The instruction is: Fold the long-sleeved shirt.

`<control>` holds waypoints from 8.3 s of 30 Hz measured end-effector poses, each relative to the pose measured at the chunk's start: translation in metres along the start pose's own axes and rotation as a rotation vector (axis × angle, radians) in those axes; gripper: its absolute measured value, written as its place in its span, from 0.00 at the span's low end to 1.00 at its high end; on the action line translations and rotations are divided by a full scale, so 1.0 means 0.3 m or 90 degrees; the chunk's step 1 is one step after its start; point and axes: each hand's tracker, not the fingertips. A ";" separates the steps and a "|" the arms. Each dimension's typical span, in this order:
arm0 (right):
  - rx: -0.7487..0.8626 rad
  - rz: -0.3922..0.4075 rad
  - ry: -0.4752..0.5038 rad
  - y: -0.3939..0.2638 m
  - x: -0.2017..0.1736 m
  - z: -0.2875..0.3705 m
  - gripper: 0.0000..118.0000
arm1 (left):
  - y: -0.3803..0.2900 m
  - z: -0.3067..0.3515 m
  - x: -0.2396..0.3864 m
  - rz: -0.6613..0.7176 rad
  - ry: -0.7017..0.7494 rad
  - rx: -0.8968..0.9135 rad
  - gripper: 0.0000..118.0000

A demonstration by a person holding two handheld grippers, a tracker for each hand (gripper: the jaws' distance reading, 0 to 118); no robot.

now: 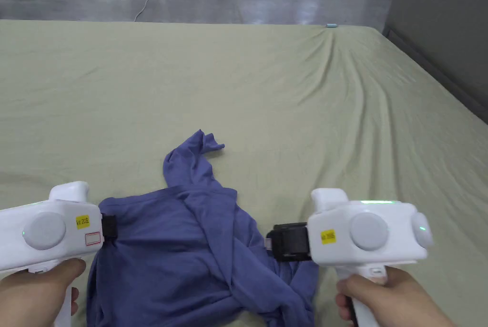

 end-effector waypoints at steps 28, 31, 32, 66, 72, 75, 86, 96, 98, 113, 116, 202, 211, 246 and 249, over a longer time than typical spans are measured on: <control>0.347 0.073 -0.028 0.467 -0.059 0.863 0.05 | 0.553 0.750 -0.053 0.182 -0.128 0.382 0.00; 0.367 0.054 -0.081 0.690 -0.063 0.949 0.05 | 0.747 0.860 -0.031 0.193 -0.092 0.419 0.00; 0.359 0.051 -0.081 0.773 -0.065 0.969 0.05 | 0.819 0.893 -0.020 0.189 -0.083 0.427 0.00; 0.080 -0.132 -0.105 0.992 0.269 -0.024 0.05 | 0.894 -0.155 -0.168 0.141 0.059 0.094 0.00; 0.076 -0.089 -0.068 0.665 0.327 0.016 0.05 | 0.628 -0.141 -0.216 0.075 0.025 0.060 0.00; 0.085 -0.060 -0.061 0.468 0.322 0.117 0.05 | 0.479 -0.041 -0.229 0.025 0.015 0.067 0.00; -0.019 -0.036 -0.075 -0.183 0.288 0.213 0.05 | -0.105 0.120 -0.330 0.009 0.024 -0.025 0.00; -0.112 -0.029 -0.101 -0.358 0.290 0.068 0.05 | -0.322 0.071 -0.456 0.086 0.036 -0.072 0.00; -0.119 -0.031 -0.104 -0.364 0.293 0.040 0.05 | -0.327 0.055 -0.467 0.104 0.034 -0.061 0.00; 0.058 0.022 -0.136 -0.366 0.169 0.452 0.90 | -0.350 0.465 -0.239 0.083 0.050 0.098 0.97; 0.071 -0.002 -0.111 -0.453 0.134 0.466 0.53 | -0.477 0.425 -0.188 0.013 0.038 0.034 0.22; 0.344 -0.083 -0.075 1.481 0.081 0.817 0.06 | 1.449 0.648 0.148 0.002 0.008 0.471 0.00; 0.139 -0.133 -0.082 1.103 0.286 0.044 0.06 | 1.027 -0.118 -0.064 0.031 0.047 0.202 0.00; -0.086 0.021 -0.116 -0.525 0.246 0.178 0.06 | -0.521 0.249 -0.388 0.007 0.047 0.011 0.00; -0.112 0.001 -0.120 -0.551 0.265 0.119 0.06 | -0.562 0.234 -0.395 0.012 0.055 0.000 0.00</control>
